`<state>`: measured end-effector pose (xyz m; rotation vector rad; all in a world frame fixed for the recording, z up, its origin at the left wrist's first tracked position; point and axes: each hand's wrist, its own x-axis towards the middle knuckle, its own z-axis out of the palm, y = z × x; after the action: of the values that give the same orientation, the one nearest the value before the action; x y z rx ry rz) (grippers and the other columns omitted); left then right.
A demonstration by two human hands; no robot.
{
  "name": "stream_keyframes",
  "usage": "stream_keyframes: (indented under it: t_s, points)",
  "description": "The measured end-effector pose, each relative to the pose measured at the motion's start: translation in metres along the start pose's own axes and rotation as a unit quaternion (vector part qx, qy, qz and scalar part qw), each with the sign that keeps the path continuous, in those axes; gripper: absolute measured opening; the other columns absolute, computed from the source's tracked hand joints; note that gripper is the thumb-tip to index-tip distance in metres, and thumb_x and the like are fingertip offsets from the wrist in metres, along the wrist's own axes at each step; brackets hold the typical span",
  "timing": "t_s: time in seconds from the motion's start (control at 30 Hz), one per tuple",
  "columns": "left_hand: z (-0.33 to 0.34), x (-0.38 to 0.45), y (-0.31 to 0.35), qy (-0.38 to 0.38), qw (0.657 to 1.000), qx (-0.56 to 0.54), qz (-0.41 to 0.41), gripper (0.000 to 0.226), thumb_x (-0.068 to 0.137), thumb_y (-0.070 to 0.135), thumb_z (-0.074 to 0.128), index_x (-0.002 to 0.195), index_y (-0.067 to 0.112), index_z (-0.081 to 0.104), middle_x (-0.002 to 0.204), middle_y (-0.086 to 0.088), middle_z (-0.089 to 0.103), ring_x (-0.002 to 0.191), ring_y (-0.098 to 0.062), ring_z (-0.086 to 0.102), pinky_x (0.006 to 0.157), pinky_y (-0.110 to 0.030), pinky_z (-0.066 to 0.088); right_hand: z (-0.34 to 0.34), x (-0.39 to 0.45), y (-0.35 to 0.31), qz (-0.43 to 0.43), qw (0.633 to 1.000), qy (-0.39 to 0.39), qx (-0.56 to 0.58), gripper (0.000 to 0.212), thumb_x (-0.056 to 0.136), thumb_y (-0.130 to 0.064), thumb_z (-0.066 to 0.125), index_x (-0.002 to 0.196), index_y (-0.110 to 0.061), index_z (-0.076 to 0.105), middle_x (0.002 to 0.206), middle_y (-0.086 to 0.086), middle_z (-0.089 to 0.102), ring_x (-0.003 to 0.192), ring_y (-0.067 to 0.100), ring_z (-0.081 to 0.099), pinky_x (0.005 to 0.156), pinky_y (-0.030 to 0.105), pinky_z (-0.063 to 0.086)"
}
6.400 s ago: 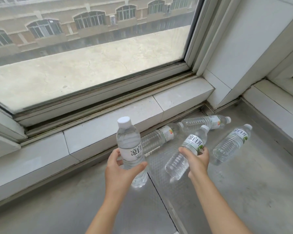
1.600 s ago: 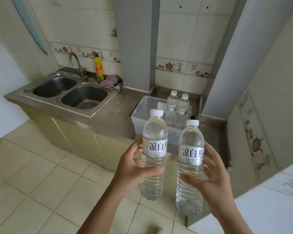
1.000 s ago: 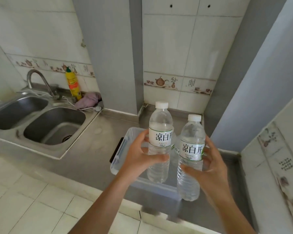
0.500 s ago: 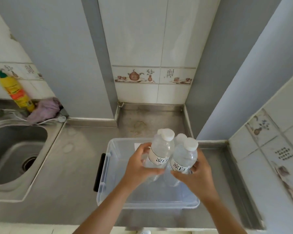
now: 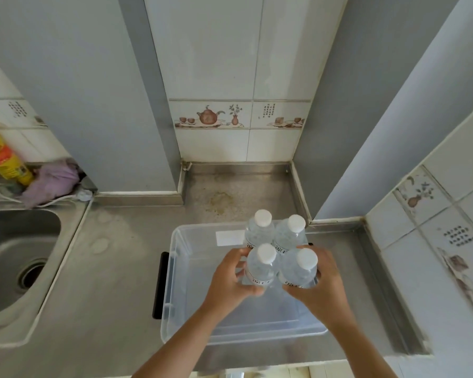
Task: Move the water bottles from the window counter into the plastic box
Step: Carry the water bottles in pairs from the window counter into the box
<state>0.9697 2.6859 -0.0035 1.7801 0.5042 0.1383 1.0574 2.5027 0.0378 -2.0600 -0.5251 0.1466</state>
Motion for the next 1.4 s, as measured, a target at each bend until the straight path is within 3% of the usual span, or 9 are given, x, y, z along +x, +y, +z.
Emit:
stream_keyframes:
  t_s: [0.17, 0.3, 0.4, 0.53, 0.67, 0.83, 1.03, 1.27, 1.4]
  points:
    - [0.0, 0.003, -0.006, 0.002, 1.0, 0.024, 0.0, 0.068, 0.053, 0.021, 0.091, 0.107, 0.039, 0.053, 0.114, 0.022, 0.06, 0.108, 0.002, 0.058, 0.096, -0.031, 0.053, 0.002, -0.002, 0.0, 0.002, 0.999, -0.015, -0.038, 0.08, 0.058, -0.012, 0.09, 0.108, -0.054, 0.044, 0.111, -0.023, 0.053, 0.104, -0.014, 0.051, 0.076, 0.005, 0.042]
    - [0.003, 0.0, -0.005, 0.012, 0.994, 0.103, 0.023, 0.071, 0.053, 0.036, 0.088, 0.109, 0.042, 0.045, 0.114, 0.024, 0.056, 0.106, 0.002, 0.054, 0.083, -0.019, 0.044, -0.004, -0.003, -0.002, 0.011, 0.998, -0.022, -0.05, 0.076, 0.065, -0.026, 0.087, 0.113, -0.056, 0.037, 0.112, -0.032, 0.048, 0.1, -0.009, 0.05, 0.084, 0.008, 0.036]
    - [0.002, -0.002, -0.006, 0.008, 0.993, 0.119, 0.021, 0.072, 0.055, 0.034, 0.088, 0.113, 0.043, 0.047, 0.115, 0.023, 0.059, 0.099, 0.001, 0.061, 0.076, -0.01, 0.042, -0.005, -0.008, -0.004, 0.013, 0.997, -0.026, -0.078, 0.073, 0.068, -0.032, 0.084, 0.115, -0.056, 0.034, 0.111, -0.044, 0.038, 0.096, -0.009, 0.05, 0.076, 0.0, 0.034]
    - [0.001, -0.002, -0.008, -0.002, 0.995, 0.099, 0.023, 0.067, 0.057, 0.027, 0.089, 0.105, 0.05, 0.049, 0.114, 0.02, 0.064, 0.099, 0.0, 0.063, 0.086, -0.026, 0.054, -0.002, -0.012, -0.006, 0.029, 0.996, -0.011, -0.089, 0.071, 0.07, -0.034, 0.082, 0.119, -0.049, 0.033, 0.109, -0.042, 0.037, 0.102, 0.0, 0.048, 0.083, 0.008, 0.035]
    - [-0.002, 0.0, -0.011, -0.018, 0.997, 0.071, 0.026, 0.071, 0.053, 0.034, 0.087, 0.107, 0.059, 0.048, 0.118, 0.02, 0.063, 0.101, -0.003, 0.065, 0.091, -0.035, 0.053, -0.002, -0.015, -0.009, 0.047, 0.996, -0.017, -0.068, 0.076, 0.073, -0.035, 0.08, 0.129, -0.044, 0.031, 0.122, -0.025, 0.047, 0.115, 0.007, 0.051, 0.092, 0.022, 0.041]
    - [-0.011, -0.008, -0.004, -0.021, 0.998, 0.056, 0.036, 0.082, 0.048, 0.048, 0.085, 0.119, 0.045, 0.045, 0.124, 0.027, 0.055, 0.112, -0.005, 0.059, 0.093, -0.033, 0.049, -0.009, -0.025, -0.02, 0.031, 0.993, -0.016, -0.112, 0.082, 0.072, -0.036, 0.08, 0.132, -0.046, 0.026, 0.128, -0.024, 0.043, 0.114, 0.001, 0.044, 0.092, 0.021, 0.039]
    - [-0.037, -0.037, 0.028, 0.01, 0.997, 0.012, 0.08, 0.086, 0.044, 0.062, 0.082, 0.121, 0.051, 0.044, 0.125, 0.021, 0.058, 0.115, 0.002, 0.056, 0.09, -0.017, 0.039, -0.033, -0.058, -0.029, 0.025, 0.993, 0.028, -0.116, 0.087, 0.069, -0.031, 0.084, 0.127, -0.059, 0.025, 0.125, -0.047, 0.028, 0.11, -0.028, 0.034, 0.084, -0.007, 0.026]
    - [-0.023, -0.085, 0.073, -0.008, 0.977, 0.101, 0.19, 0.078, 0.061, 0.051, 0.081, 0.131, 0.049, 0.047, 0.125, 0.028, 0.06, 0.115, 0.01, 0.055, 0.089, -0.007, 0.038, -0.078, -0.126, -0.043, 0.037, 0.989, 0.109, -0.097, 0.079, 0.072, -0.031, 0.081, 0.129, -0.057, 0.032, 0.134, -0.038, 0.036, 0.122, -0.017, 0.035, 0.097, 0.007, 0.027]
    - [0.01, -0.115, 0.093, -0.025, 0.937, 0.216, 0.272, 0.072, 0.069, 0.058, 0.073, 0.134, 0.045, 0.047, 0.127, 0.027, 0.06, 0.112, 0.005, 0.058, 0.085, -0.021, 0.049, -0.111, -0.18, -0.047, 0.037, 0.978, 0.139, -0.149, 0.072, 0.077, -0.036, 0.075, 0.132, -0.054, 0.032, 0.14, -0.033, 0.036, 0.124, -0.017, 0.033, 0.098, 0.006, 0.027]
